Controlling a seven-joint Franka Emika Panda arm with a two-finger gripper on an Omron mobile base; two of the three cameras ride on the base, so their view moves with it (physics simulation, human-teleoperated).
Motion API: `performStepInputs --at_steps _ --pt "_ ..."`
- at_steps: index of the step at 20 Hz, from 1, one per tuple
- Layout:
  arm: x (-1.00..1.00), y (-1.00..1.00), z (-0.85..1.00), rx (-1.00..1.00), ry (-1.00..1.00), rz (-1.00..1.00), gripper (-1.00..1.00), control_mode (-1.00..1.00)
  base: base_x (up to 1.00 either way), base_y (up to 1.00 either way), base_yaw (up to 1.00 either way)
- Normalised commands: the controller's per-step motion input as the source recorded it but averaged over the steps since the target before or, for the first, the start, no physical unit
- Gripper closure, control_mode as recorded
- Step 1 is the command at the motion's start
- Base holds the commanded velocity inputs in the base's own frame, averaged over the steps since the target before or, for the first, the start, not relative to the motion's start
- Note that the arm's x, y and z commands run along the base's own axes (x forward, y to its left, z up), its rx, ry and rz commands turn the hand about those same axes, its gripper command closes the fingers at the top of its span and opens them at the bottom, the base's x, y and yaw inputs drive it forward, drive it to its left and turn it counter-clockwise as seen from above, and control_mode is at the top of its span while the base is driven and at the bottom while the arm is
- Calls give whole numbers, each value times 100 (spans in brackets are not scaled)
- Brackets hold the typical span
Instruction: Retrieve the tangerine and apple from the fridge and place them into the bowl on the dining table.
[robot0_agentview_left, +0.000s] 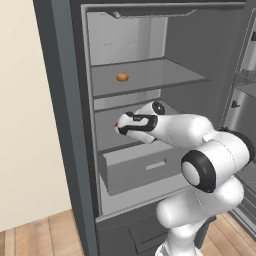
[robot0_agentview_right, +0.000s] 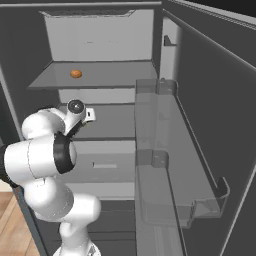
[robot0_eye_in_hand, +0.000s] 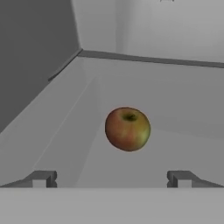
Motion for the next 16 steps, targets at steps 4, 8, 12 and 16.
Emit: performStepInputs --at_steps 4,8,12,16 --pt "39 6 -18 0 0 0 -100 -100 0 0 0" --pt "39 6 -19 0 0 0 -100 -100 0 0 0" --pt "34 2 -20 0 0 0 -100 -100 0 0 0" --pt "34 3 -22 0 0 0 -100 -100 0 0 0"
